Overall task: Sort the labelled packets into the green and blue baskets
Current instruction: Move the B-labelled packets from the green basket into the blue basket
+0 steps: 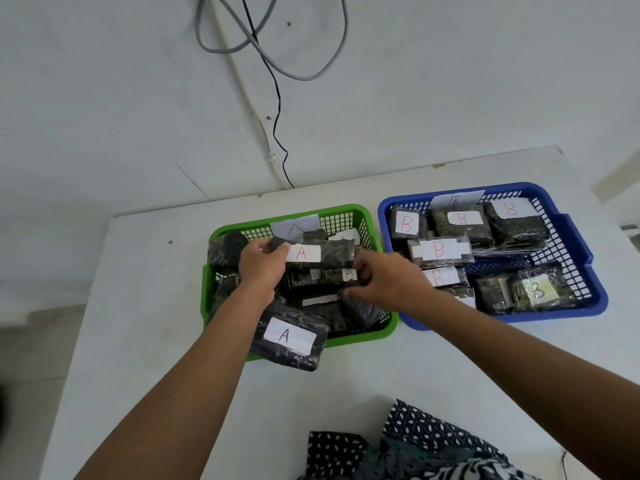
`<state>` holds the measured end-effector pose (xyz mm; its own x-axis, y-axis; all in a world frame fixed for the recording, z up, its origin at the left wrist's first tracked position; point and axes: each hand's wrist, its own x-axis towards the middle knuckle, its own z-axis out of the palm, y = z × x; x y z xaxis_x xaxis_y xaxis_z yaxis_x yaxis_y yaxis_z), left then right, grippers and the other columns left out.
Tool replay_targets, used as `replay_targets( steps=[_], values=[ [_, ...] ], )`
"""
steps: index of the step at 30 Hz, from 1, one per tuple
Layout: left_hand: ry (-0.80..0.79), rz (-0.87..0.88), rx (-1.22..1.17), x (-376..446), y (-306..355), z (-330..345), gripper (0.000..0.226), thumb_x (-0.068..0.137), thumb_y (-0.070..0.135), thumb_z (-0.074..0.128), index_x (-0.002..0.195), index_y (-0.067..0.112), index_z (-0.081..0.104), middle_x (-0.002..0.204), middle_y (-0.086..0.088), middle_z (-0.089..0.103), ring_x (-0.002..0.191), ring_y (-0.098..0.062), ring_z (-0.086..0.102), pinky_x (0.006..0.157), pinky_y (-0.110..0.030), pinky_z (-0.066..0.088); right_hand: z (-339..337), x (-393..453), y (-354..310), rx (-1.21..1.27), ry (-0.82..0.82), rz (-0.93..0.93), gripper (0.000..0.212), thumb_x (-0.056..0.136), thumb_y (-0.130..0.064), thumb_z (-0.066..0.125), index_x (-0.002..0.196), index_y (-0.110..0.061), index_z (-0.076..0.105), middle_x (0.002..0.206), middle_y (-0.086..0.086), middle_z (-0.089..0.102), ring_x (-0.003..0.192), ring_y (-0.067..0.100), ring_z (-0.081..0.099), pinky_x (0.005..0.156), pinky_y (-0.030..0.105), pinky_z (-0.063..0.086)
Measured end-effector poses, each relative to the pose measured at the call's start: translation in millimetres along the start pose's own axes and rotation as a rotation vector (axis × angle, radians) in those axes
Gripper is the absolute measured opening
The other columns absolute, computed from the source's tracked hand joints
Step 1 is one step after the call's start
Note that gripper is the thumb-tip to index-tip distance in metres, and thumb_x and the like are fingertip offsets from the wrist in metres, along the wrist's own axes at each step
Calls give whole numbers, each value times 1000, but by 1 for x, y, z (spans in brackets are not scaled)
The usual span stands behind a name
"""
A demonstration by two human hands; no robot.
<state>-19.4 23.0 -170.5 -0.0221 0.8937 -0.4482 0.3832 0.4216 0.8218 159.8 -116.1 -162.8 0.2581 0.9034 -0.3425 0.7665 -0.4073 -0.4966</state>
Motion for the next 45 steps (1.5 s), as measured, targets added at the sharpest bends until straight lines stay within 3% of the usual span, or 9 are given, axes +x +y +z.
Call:
replay_targets(
  steps=[4,8,15,19,24,28,36,43,45],
  values=[
    [75,80,196,-6,1,-4,22,90,25,71,109,22,60,111,-3,66,80,-10,59,66,-25,50,12,-7,-5,-219,-93,2,50,77,-55,74,118,-30,59,101,-4,67,95,23,65,83,39,51],
    [91,291,476,-11,0,-7,41,92,27,67,131,16,59,130,-6,59,111,-22,59,84,-28,42,3,-8,1,-33,43,23,35,83,-45,67,116,-33,64,102,-6,73,89,19,67,81,39,58],
    [-56,548,559,-22,5,0,20,92,25,68,108,14,74,105,0,72,94,-13,66,78,-20,47,17,-9,-1,-301,-65,-111,68,77,-57,72,135,-30,48,113,1,70,100,27,66,87,43,56],
    [-236,626,528,-30,4,0,22,90,25,71,111,19,75,105,6,73,92,-4,66,80,-15,52,7,-3,-1,111,-30,51,48,71,-48,80,110,-28,62,92,-7,69,76,12,67,63,25,57],
    [-477,622,393,-42,5,-4,28,90,20,72,117,26,74,107,15,74,98,4,68,93,-26,56,-36,21,0,885,-87,389,35,74,-30,85,95,-5,70,72,10,76,68,22,76,55,27,59],
    [-635,558,257,-49,4,-6,54,79,21,84,130,25,66,126,11,68,115,1,63,101,-23,49,-43,29,5,1068,-193,468,40,78,-28,77,107,-4,65,100,22,74,77,28,76,61,29,58],
    [-576,561,194,-52,-5,3,72,68,19,92,133,21,63,138,12,56,123,0,56,97,-21,52,-26,21,18,1126,-364,283,17,89,-10,65,105,-12,69,105,16,73,85,25,72,69,32,58],
    [-484,477,225,-38,-6,9,49,81,28,82,127,25,67,121,7,70,103,-1,69,93,-24,55,-26,18,21,1018,-332,183,45,89,-8,64,127,-33,66,110,12,74,96,23,70,81,40,60],
    [-447,495,321,-34,-7,10,42,82,28,81,122,24,70,115,9,71,92,3,69,88,-20,56,-26,18,15,828,-251,111,54,90,-11,64,139,-32,57,107,7,72,88,13,71,72,28,59]
  ],
)
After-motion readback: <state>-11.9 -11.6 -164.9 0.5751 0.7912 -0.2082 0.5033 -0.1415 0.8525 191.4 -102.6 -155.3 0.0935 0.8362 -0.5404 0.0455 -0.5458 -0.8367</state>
